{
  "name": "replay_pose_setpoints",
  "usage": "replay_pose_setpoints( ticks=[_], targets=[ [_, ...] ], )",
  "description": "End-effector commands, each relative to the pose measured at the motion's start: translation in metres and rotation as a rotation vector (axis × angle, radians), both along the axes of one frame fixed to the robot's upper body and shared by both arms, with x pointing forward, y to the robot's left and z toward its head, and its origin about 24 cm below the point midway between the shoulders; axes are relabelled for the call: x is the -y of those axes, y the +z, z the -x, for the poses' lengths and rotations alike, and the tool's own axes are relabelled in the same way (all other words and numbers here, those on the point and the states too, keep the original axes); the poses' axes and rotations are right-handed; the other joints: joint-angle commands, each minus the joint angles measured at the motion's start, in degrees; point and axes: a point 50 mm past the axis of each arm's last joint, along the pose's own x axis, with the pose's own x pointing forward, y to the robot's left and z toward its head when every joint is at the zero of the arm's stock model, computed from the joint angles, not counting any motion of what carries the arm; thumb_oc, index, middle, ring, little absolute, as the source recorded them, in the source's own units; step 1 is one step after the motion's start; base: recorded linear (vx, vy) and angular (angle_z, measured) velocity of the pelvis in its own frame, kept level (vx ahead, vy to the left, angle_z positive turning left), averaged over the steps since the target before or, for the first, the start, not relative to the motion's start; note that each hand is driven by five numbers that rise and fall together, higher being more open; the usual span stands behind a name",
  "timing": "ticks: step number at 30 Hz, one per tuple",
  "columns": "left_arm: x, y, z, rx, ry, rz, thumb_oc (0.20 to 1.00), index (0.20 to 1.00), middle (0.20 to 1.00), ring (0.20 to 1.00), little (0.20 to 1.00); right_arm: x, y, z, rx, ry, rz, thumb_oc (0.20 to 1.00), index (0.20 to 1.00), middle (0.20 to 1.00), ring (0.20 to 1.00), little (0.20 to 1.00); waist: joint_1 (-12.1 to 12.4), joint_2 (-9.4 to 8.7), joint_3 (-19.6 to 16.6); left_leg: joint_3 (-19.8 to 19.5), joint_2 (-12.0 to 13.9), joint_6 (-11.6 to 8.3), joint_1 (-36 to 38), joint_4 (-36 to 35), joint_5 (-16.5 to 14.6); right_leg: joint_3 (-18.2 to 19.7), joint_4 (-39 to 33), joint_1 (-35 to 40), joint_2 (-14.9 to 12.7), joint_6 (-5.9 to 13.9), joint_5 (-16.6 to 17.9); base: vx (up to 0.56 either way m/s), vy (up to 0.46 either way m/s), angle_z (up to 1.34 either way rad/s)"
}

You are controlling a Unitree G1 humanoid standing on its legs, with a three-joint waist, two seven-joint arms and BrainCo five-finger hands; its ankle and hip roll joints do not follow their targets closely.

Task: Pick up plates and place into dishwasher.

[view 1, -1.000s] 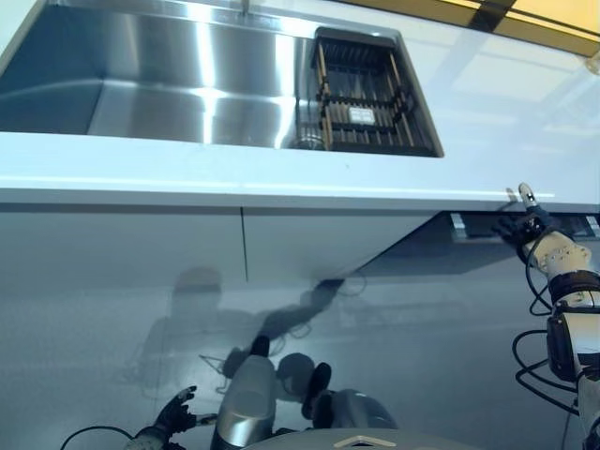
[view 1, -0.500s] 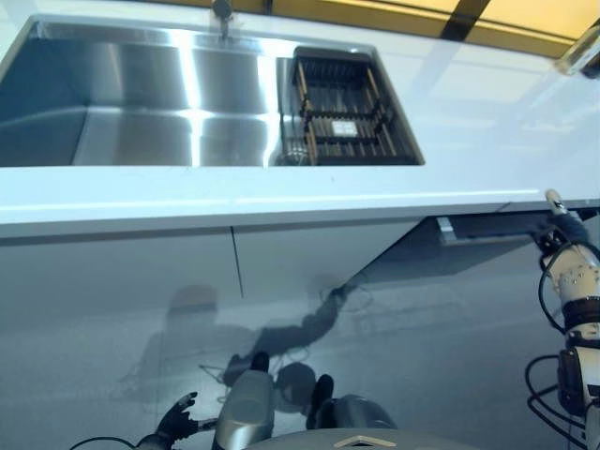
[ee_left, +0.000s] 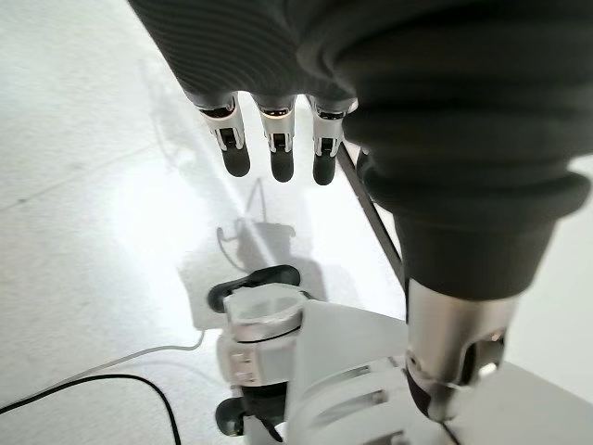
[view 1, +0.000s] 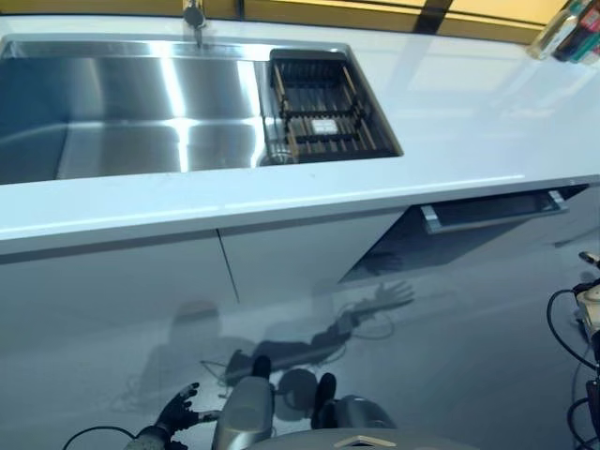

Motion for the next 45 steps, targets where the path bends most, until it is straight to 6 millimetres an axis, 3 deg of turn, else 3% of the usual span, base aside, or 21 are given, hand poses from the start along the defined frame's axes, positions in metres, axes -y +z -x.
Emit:
replay_pose_setpoints(
  ticks=[1,8,15,20,25,29,33,38,45],
  targets=[
    [-0.004,0.005,0.005,0.026,0.018,0.016,1.000,1.000,1.000,1.000,1.000,0.002,0.040,-0.008,0.040,0.056,0.248,1.000,1.000,1.000,1.000,1.000,0.93,0.30,0.23,-1.47,-1.13,1.92,1.64,-0.32,-5.72,1.76,0.39,-1.41,-5.34,5.02,10.29,0.02,0.039,0.03],
    [-0.002,0.014,-0.005,0.139,0.121,0.083,1.000,1.000,1.000,1.000,1.000,-0.023,0.008,0.004,0.007,0.175,0.295,1.000,1.000,1.000,1.000,1.000,-0.75,1.45,-1.27,-1.71,-1.48,1.98,2.87,-0.03,-6.21,2.83,0.70,-0.96,-5.47,5.27,9.80,0.04,0.046,0.05],
    [0.005,0.034,-0.033,0.367,0.185,0.184,1.000,1.000,1.000,1.000,1.000,-0.053,-0.036,0.025,0.009,0.282,0.206,1.000,1.000,1.000,1.000,1.000,-2.30,1.78,-3.24,-1.13,-0.91,1.50,4.86,-1.27,-5.93,2.23,0.17,0.68,-5.15,5.35,8.74,0.01,0.000,0.03],
    [0.011,0.054,-0.057,0.564,0.294,0.311,1.000,1.000,1.000,1.000,1.000,-0.091,-0.068,0.032,0.067,0.402,0.013,1.000,1.000,1.000,1.000,1.000,-3.74,2.21,-4.73,-1.03,-0.34,1.06,6.98,-3.55,-5.17,2.27,-0.33,1.86,-4.22,5.22,7.29,0.00,-0.003,-0.01],
    [0.016,0.067,-0.067,0.683,0.333,0.369,1.000,1.000,1.000,1.000,1.000,-0.131,-0.092,0.040,0.146,0.514,-0.213,1.000,1.000,1.000,1.000,1.000,-4.90,2.26,-6.29,-0.67,0.34,0.59,8.83,-5.54,-4.38,2.40,-1.04,3.07,-3.15,4.87,5.96,-0.01,-0.018,-0.02],
    [0.020,0.076,-0.075,0.744,0.376,0.432,1.000,1.000,1.000,1.000,1.000,-0.166,-0.092,0.039,0.258,0.711,-0.441,1.000,1.000,1.000,1.000,1.000,-5.78,2.59,-7.31,-0.36,0.89,0.19,10.24,-7.18,-3.60,2.75,-1.59,3.88,-2.28,4.53,4.83,-0.02,-0.025,-0.12],
    [0.028,0.082,-0.085,0.768,0.369,0.519,1.000,1.000,1.000,1.000,1.000,-0.185,-0.094,0.039,0.296,0.817,-0.572,1.000,1.000,1.000,1.000,1.000,-6.40,3.01,-8.18,0.32,1.33,-0.44,10.84,-7.98,-3.23,3.06,-2.74,4.36,-1.49,3.84,3.72,-0.02,-0.027,-0.06],
    [0.046,0.093,-0.094,0.757,0.227,0.601,1.000,1.000,1.000,1.000,1.000,-0.198,-0.090,0.029,0.328,0.891,-0.650,1.000,1.000,1.000,1.000,1.000,-6.40,3.70,-8.24,1.68,1.71,-0.81,10.86,-7.16,-3.61,3.23,-3.85,4.78,-0.91,3.23,3.08,-0.02,-0.008,-0.01],
    [0.047,0.097,-0.097,0.775,0.239,0.635,1.000,1.000,1.000,1.000,1.000,-0.224,-0.088,0.020,0.376,1.058,-0.895,1.000,1.000,1.000,1.000,1.000,-6.32,4.29,-8.47,2.23,1.96,-1.13,11.11,-6.95,-3.52,3.64,-3.96,4.75,-0.55,2.90,2.74,-0.01,0.007,-0.09]
  ],
)
